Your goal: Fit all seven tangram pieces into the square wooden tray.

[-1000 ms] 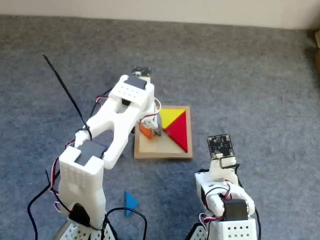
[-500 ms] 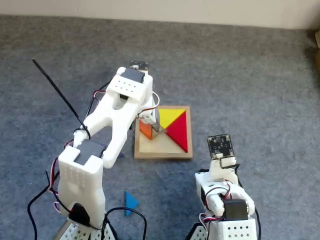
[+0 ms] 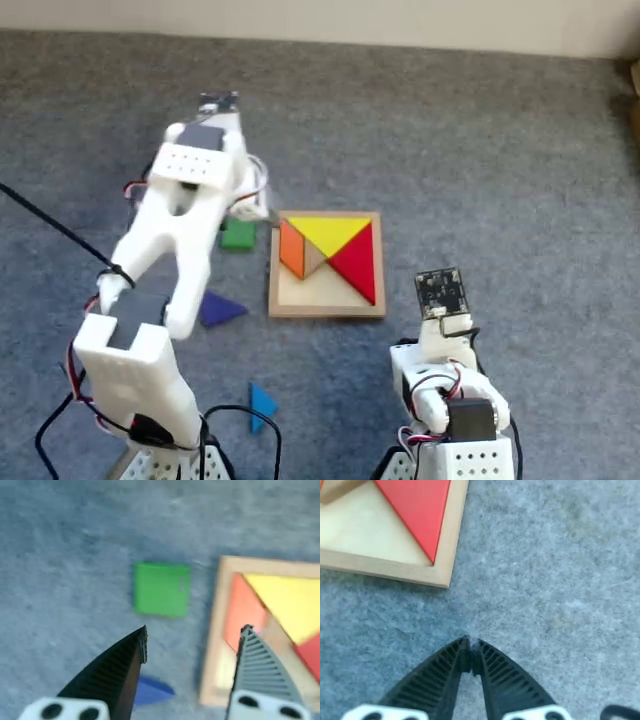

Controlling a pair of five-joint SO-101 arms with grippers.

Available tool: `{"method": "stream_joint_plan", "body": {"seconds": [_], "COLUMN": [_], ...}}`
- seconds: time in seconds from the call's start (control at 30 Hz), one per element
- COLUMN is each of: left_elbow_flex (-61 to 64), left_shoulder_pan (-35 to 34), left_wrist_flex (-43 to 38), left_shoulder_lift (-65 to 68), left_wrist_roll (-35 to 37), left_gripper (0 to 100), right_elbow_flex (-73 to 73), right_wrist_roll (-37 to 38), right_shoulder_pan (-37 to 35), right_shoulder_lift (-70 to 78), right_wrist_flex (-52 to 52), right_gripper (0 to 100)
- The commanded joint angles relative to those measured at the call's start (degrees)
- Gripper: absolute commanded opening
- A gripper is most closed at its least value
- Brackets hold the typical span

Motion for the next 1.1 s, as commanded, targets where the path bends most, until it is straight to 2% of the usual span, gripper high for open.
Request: {"method": "stream_joint_plan", "body": {"seconds": [0.0,0.37,0.53,0.73,1.07], "left_elbow_flex": [0.6,-9.8,-15.5,-23.0,-31.9], "left_shoulder_pan": [-4.4,-6.1,-6.0,-6.0,-5.9], "left_wrist_flex": [-5.6,-5.8,-1.1,2.0,10.5], "left_shoulder_lift": [0.7,15.7,20.7,27.2,28.9], "left_wrist_roll": [-2.6,-5.5,-5.5,-5.5,-5.5], "left_gripper": [29,29,28,15,13], "right_elbow_flex": [8.2,8.2,8.2,8.2,8.2], "right_wrist_roll": [-0.3,-0.3,-0.3,-0.3,-0.3], "right_shoulder_pan": [0.7,0.7,0.7,0.7,0.7], "right_shoulder_lift": [-1.9,-1.8,-1.8,-1.8,-1.8], "right_wrist_flex": [0.6,0.6,0.6,0.6,0.6], "right_gripper": [1.7,1.7,1.7,1.7,1.7]}}
